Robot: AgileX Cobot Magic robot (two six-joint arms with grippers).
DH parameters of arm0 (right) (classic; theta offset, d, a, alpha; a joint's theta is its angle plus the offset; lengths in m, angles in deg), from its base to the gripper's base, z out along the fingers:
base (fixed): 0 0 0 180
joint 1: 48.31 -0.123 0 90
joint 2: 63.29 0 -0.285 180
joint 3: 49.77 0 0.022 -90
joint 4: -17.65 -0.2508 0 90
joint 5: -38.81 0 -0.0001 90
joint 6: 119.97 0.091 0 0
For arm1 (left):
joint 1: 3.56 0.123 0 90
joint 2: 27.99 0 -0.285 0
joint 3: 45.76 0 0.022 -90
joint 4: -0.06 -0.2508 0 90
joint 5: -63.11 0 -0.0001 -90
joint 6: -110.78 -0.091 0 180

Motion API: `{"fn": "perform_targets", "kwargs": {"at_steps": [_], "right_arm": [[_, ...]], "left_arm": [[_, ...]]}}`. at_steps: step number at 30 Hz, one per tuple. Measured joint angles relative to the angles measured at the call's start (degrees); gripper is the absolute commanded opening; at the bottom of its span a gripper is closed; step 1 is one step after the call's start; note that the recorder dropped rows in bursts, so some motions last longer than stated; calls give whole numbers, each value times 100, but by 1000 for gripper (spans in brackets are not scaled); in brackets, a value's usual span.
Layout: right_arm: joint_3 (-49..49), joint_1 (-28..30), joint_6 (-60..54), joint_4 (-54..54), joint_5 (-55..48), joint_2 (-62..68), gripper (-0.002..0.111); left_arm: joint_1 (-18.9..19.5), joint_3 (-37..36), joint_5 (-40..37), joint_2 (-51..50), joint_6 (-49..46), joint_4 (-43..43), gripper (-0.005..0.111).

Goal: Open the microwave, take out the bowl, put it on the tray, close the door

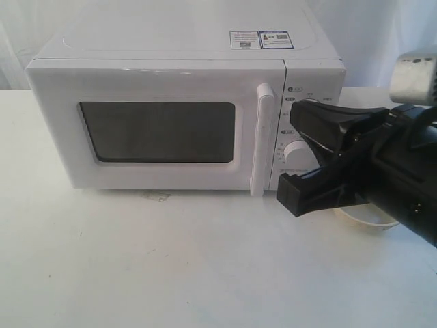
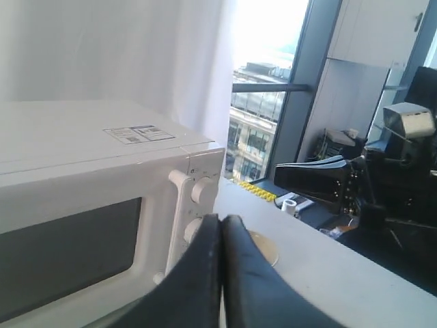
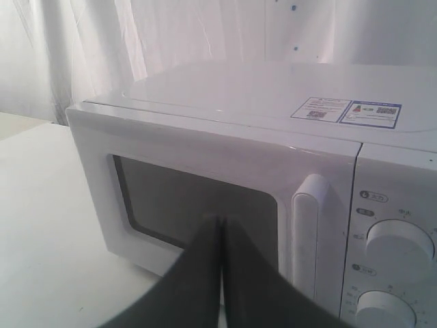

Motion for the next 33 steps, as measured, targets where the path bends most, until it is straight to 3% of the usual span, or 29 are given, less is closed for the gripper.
{"fn": "perform_targets", "kwargs": {"at_steps": [7,11,19,21,23,25,27,31,33], "right_arm": [[0,0,0,0,0,0,0],[0,0,0,0,0,0,0],[0,0,0,0,0,0,0],[0,0,0,0,0,0,0],[0,0,0,0,0,0,0],[0,0,0,0,-11,0,0],[0,0,0,0,-11,0,0],[0,0,0,0,-11,0,0],[0,0,0,0,-11,0,0]], "left_arm": [[0,-444,271,386,315,33,0],[0,-1071,1251,637,608,91,0],[0,-1365,1802,1402,-26,55,0],[51,-1394,1811,1453,368,-436,0],[252,-1419,1832,1453,1453,-1555,0],[542,-1587,1984,1453,3106,-3275,0],[734,-1856,2086,1453,4210,-4297,0],[867,-2615,2573,1453,5983,-6411,0],[867,-2772,2655,1453,6484,-7001,0]]}}
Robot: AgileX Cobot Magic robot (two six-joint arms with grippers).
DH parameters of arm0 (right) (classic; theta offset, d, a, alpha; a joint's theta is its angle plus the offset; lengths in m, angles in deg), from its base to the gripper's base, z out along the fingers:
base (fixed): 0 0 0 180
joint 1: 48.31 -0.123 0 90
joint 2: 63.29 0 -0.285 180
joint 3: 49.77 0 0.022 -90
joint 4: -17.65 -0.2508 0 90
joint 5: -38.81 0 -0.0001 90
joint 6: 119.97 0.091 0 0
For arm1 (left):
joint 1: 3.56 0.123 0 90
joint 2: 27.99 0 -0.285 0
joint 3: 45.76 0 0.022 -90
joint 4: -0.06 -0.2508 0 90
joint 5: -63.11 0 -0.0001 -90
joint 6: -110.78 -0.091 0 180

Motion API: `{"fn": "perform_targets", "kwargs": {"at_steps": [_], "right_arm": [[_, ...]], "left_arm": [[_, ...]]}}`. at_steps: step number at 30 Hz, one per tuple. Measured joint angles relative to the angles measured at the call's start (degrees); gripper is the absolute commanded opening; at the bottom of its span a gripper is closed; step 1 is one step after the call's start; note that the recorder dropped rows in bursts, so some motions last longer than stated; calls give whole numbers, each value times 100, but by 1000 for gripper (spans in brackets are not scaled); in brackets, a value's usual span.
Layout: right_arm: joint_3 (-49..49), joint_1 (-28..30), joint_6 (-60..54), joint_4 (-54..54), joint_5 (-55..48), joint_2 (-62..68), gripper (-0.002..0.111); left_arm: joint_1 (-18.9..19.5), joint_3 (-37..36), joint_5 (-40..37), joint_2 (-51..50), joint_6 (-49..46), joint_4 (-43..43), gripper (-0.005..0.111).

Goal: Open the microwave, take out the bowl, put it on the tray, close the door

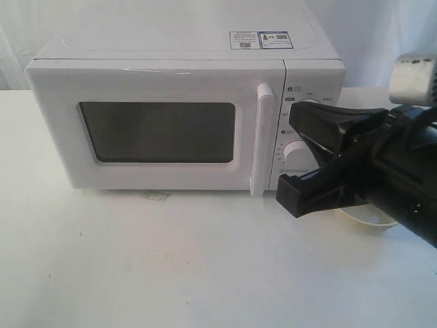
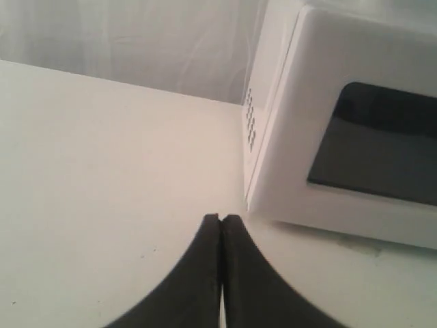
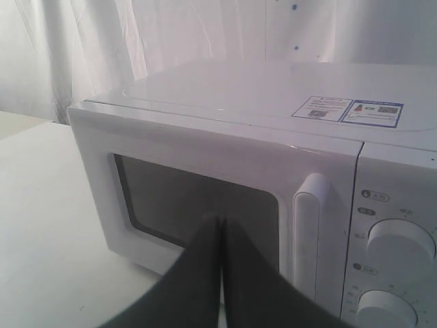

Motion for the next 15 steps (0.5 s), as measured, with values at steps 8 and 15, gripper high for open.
{"fn": "perform_targets", "kwargs": {"at_steps": [8,15], "right_arm": [[0,0,0,0,0,0,0],[0,0,0,0,0,0,0]], "left_arm": [[57,-241,-158,0,565,-795,0],[57,-239,-1117,14,259,-816,0]]}}
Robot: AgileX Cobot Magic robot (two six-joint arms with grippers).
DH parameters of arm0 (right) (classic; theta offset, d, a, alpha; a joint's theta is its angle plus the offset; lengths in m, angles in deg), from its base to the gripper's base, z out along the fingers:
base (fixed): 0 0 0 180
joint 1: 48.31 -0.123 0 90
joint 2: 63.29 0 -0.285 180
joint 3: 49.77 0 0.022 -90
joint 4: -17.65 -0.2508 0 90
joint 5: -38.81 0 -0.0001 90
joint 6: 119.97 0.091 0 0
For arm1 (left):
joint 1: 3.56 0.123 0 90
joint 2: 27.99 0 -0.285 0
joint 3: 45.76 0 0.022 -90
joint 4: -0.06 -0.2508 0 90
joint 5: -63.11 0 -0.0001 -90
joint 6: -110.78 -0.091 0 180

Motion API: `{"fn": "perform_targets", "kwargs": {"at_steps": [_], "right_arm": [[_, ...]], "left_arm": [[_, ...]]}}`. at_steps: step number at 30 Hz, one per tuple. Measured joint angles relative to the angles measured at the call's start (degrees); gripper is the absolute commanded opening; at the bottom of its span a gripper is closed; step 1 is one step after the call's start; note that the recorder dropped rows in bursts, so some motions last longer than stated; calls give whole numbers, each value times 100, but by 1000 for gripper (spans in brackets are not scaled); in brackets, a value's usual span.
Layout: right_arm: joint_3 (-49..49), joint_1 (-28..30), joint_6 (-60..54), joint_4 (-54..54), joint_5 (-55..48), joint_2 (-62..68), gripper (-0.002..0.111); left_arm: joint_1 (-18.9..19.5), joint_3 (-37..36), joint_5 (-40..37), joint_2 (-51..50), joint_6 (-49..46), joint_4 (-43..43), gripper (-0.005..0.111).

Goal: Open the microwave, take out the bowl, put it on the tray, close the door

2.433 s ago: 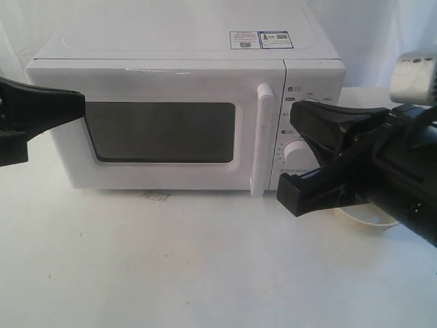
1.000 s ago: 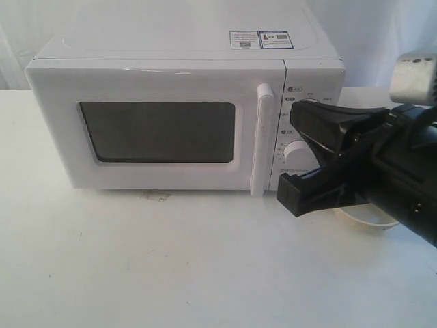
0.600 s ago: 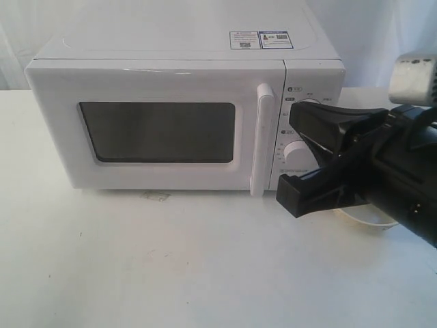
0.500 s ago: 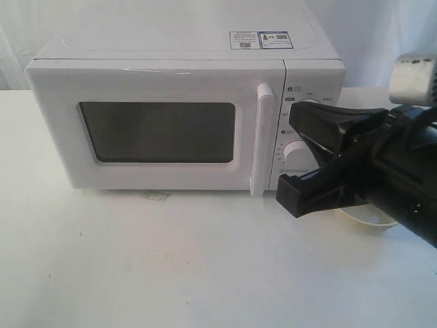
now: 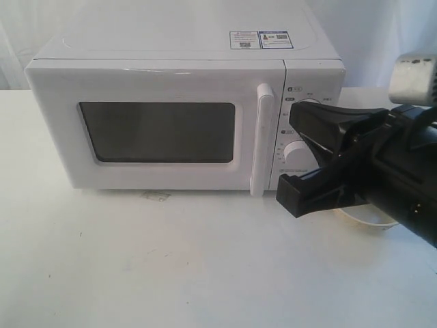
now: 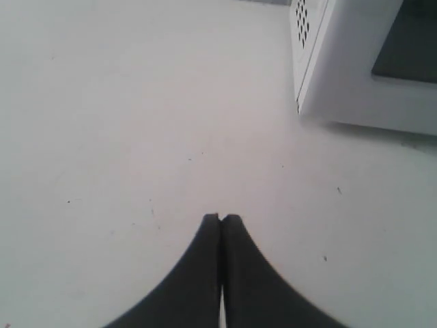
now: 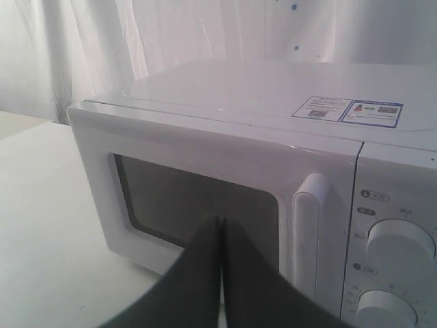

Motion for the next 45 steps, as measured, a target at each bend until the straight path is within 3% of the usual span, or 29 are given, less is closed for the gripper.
{"fn": "perform_targets", "kwargs": {"at_steps": [45], "right_arm": [[0,0,163,-24,-122,-36,0]], "left_arm": [[0,0,-86,0,-115,-6,0]]}}
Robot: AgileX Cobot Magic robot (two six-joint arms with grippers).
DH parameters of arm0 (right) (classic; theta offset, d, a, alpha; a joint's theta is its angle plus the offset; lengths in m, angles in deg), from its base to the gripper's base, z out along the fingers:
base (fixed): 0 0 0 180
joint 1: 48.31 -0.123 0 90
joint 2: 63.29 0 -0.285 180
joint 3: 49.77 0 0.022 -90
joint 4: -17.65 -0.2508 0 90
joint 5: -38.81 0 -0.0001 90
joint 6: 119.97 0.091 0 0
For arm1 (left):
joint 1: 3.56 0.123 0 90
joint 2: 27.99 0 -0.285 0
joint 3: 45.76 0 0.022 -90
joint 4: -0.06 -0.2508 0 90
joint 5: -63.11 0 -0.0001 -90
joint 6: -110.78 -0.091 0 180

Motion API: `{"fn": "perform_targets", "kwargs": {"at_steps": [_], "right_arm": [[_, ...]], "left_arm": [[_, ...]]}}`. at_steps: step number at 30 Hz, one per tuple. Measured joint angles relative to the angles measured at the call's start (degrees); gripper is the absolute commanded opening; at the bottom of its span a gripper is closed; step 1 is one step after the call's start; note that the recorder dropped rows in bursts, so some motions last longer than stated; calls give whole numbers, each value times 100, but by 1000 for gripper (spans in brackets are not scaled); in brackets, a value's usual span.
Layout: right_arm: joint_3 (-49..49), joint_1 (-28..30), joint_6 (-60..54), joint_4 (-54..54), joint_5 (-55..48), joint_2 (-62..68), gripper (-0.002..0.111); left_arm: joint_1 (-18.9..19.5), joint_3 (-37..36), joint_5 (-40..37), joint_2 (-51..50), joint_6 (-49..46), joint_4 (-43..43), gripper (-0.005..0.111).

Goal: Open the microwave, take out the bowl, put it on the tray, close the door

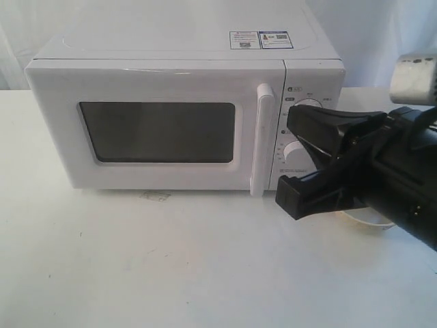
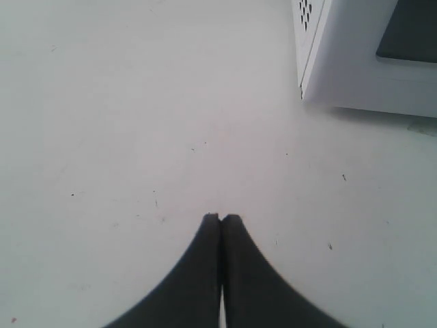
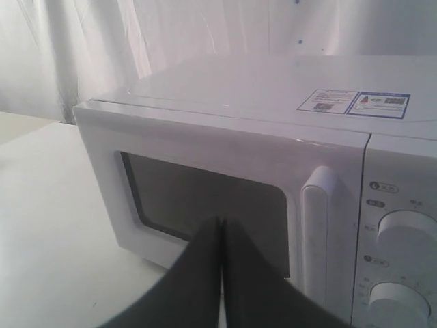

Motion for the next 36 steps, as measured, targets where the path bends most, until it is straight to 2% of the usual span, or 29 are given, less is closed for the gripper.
{"fn": "perform_targets", "kwargs": {"at_steps": [5,10,16,22,28,36], "right_arm": [[-161,472,34,-45,-555,-467,0],[-707,1569,92,-72,-1360,-1565,0],[-1594,2988,372,-72,-1773,-3263,0],[-2352,3945,546,-72,-1866,-4543,0],[-2743,4401,697,-92,-1891,-4934,0],[-2746,4418,675,-92,-1881,-4944,0]], "left_arm": [[0,0,0,0,0,0,0],[0,0,0,0,0,0,0],[0,0,0,0,0,0,0],[0,0,0,0,0,0,0],[0,0,0,0,0,0,0],[0,0,0,0,0,0,0]]}}
